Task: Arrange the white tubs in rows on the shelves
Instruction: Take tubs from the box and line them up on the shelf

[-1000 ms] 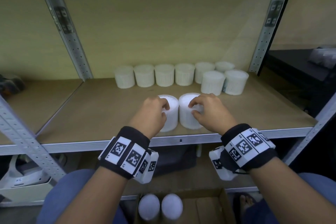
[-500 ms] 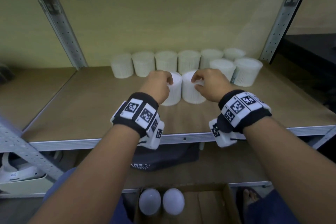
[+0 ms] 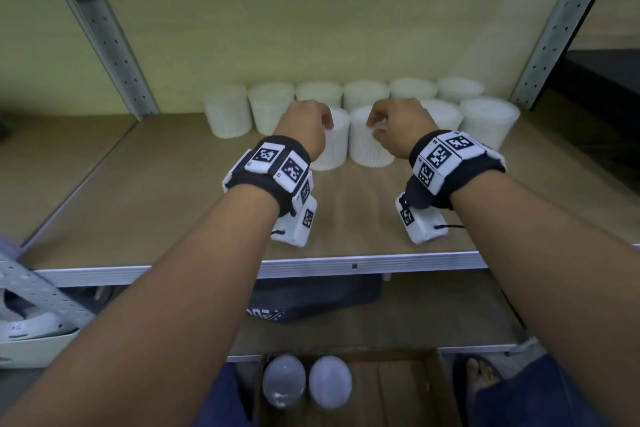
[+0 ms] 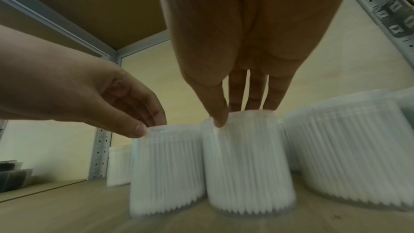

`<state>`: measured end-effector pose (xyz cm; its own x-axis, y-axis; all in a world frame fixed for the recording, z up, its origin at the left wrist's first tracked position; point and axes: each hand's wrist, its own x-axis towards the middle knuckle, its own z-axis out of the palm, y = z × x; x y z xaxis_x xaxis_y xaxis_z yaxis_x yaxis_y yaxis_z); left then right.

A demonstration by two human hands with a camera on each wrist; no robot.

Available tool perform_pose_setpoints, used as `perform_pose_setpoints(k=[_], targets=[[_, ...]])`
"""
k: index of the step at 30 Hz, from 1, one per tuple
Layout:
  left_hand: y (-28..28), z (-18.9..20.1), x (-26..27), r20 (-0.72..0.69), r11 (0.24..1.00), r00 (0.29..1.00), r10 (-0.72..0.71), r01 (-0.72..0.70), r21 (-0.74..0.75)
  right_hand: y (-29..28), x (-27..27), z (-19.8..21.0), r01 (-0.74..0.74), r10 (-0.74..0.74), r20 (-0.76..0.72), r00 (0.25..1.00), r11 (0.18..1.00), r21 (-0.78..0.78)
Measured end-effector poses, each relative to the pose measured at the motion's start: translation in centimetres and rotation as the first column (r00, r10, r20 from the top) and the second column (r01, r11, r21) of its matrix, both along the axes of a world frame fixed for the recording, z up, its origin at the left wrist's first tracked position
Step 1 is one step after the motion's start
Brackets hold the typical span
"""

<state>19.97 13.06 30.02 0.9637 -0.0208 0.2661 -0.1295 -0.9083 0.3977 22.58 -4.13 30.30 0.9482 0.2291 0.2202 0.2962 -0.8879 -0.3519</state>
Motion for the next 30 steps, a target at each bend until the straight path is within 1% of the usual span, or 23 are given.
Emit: perform_pose_setpoints(k=[12, 15, 17, 19, 22, 24, 30], targets=[[0.3, -0.4, 1.8, 0.016, 0.998, 1.000, -0.001, 0.002, -0.062, 0.3, 2.0, -0.4, 0.036, -0.036, -0.015, 0.999, 0.999, -0.013], [0.4, -0.2, 1.7, -0.007, 0.999, 1.000, -0.017, 0.017, -0.049, 0.3, 2.1, -0.3, 0.025, -0.025, -0.021, 0.999, 0.999, -0.026], [0.4, 0.2, 1.3, -0.047, 0.999, 0.998, -0.037, 0.035, -0.031, 0.2, 1.7, -0.3, 0.002, -0.005, -0.058, 0.998, 0.999, -0.043], [0.7, 0.3, 0.5, -0.079, 0.998, 0.996, -0.047, 0.044, -0.036, 0.0, 0.8, -0.2, -0.020, 0.012, -0.098, 0.995, 0.997, -0.079], [0.8, 0.5, -1.2, -0.062, 0.997, 0.996, -0.065, 0.063, -0.036, -0.4, -1.3, 0.1, -0.063, 0.051, -0.089, 0.995, 0.989, -0.135], [0.8, 0.7, -2.5, -0.048, 0.997, 0.997, -0.066, 0.064, -0.033, -0.8, -3.0, 0.3, -0.065, 0.053, -0.097, 0.994, 0.990, -0.125], [0.7, 2.2, -7.7, -0.089, 0.999, 0.995, -0.054, 0.052, -0.015, -1.6, -8.5, 1.6, -0.081, 0.076, -0.086, 0.993, 0.995, -0.054]])
